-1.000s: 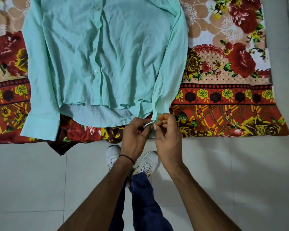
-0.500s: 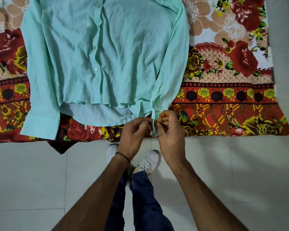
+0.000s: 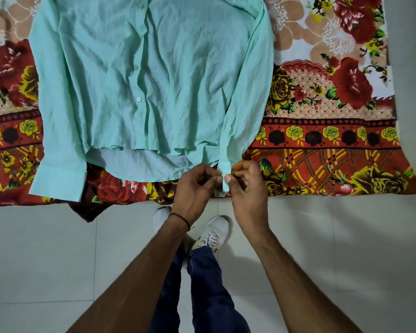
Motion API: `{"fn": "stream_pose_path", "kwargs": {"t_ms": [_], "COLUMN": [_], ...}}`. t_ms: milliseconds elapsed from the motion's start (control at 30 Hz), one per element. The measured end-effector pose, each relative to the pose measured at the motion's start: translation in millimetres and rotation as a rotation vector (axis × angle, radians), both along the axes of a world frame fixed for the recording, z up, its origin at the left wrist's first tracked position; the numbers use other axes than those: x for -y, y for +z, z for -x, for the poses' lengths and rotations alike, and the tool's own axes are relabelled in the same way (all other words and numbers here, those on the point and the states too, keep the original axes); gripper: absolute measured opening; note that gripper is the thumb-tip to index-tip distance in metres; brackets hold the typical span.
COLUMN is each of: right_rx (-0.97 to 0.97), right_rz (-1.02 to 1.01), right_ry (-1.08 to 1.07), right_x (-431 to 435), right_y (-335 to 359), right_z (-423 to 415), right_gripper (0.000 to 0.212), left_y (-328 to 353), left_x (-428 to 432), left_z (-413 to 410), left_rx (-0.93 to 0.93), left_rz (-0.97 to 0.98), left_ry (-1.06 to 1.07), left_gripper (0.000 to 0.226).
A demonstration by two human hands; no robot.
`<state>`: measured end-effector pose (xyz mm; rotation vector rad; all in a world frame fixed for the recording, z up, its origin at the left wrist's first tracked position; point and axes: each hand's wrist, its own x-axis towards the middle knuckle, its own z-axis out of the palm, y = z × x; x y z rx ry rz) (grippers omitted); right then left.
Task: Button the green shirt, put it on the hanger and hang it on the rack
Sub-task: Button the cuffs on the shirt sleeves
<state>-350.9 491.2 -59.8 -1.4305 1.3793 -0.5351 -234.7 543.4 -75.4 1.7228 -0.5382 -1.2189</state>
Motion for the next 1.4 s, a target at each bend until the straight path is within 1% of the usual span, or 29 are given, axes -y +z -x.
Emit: {"fn": "stream_pose_path", "kwargs": {"t_ms": [133,233,333,467,533,667,800,867,967,1033,1100,1233,1300,1400], "right_rx": [-0.052,-0.104,-0.160,-0.216,-0.195,-0.124,-0.197,-0.242,-0.263,-0.250,-0.227,-0.232,-0.225,-0.182], "right_rz": [0.084,0.126,0.161,0.222,0.201,0.046,0.090,0.122,0.135,0.150,0.202,0.345,0.354,0.297], "right_ry": [0.044,0.090,0.175,0.273,0.266,0.292,0.367,0.355,0.294,0.265,0.254,0.276,0.290,0.385], "right_x": [0.4,1.2,3.4,6.1,6.9,7.3,6.5,6.7,4.5,1.7,-0.1,-0.7,1.5,1.2], "right_y": [1.1,1.7,0.9,1.2,0.4,-1.0,-0.7,-1.6,-3.5,-2.5,1.0,14.6,20.5,27.4], "right_z": [-0.3,-0.5,2.0,5.9,7.6,10.7,11.8,10.2,9.2,8.7,7.1,-10.1,-22.4,-51.7], "right_gripper": [0.019,0.018,0.017,0.017,0.021,0.036,0.040,0.042,0.044,0.046,0.044,0.030,0.023,0.016], "left_y": [3.6,8.2,5.7,0.3,2.4,-6.0,-9.4,-8.5,-11.0,-12.4,-11.2,-4.0,1.1,8.8], "left_x": [1.1,3.1,5.1,8.9,13.3,15.2,13.2,15.4,17.8,15.6,12.9,1.4,-6.2,-29.4], "left_z": [-0.9,0.4,-1.9,-7.5,-7.8,-10.3,-10.4,-8.0,-7.1,-8.8,-11.1,-25.0,-35.8,-66.3], "left_rx": [-0.191,-0.322,-0.370,-0.367,-0.347,-0.205,-0.010,0.021,0.010,-0.001,-0.027,-0.057,-0.042,-0.029], "left_rz": [0.010,-0.019,-0.075,-0.160,-0.146,-0.148,-0.175,-0.174,-0.173,-0.167,-0.154,-0.126,-0.122,-0.121], "left_ry": [0.099,0.143,0.115,0.010,-0.015,-0.075,-0.265,-0.293,-0.282,-0.244,-0.158,0.048,0.117,0.250], "left_gripper": [0.006,0.009,0.009,0.013,0.016,0.018,0.017,0.016,0.016,0.014,0.013,0.011,0.013,0.013]}}
